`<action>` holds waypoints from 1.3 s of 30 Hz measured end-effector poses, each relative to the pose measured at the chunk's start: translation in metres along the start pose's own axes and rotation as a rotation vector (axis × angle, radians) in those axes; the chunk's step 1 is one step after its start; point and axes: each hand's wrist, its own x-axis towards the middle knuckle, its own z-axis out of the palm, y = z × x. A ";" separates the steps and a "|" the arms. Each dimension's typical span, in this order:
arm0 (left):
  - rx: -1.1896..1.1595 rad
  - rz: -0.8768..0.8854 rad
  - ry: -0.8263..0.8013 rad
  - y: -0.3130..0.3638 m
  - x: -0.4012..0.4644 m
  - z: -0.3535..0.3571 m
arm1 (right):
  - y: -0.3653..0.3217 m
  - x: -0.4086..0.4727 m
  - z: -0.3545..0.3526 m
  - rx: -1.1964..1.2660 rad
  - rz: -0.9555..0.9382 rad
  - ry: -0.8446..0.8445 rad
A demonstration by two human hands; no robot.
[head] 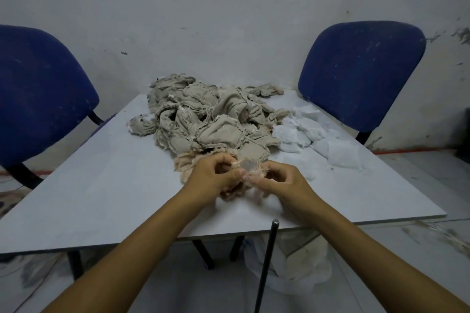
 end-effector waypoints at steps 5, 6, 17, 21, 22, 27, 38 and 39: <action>0.018 0.017 0.017 -0.002 -0.001 0.003 | 0.002 -0.002 0.001 0.001 -0.016 0.070; -0.001 0.012 0.003 -0.001 -0.001 0.004 | 0.003 -0.001 0.002 -0.009 -0.011 0.113; 0.073 0.090 -0.195 0.002 -0.009 0.009 | 0.012 0.007 0.005 -0.134 0.098 0.439; 0.104 0.096 -0.175 0.000 -0.009 0.005 | 0.009 0.009 0.001 -0.062 0.138 0.430; 0.085 0.087 -0.164 -0.001 -0.009 0.003 | 0.009 0.009 0.003 -0.094 0.122 0.381; 0.005 -0.028 -0.134 -0.002 -0.010 0.000 | 0.006 0.002 0.014 -0.265 0.038 0.220; -0.019 -0.026 -0.112 0.005 -0.010 0.004 | 0.004 0.001 0.014 -0.372 -0.004 0.183; -0.006 0.003 -0.084 0.005 -0.011 0.003 | 0.004 0.001 0.014 -0.346 -0.014 0.176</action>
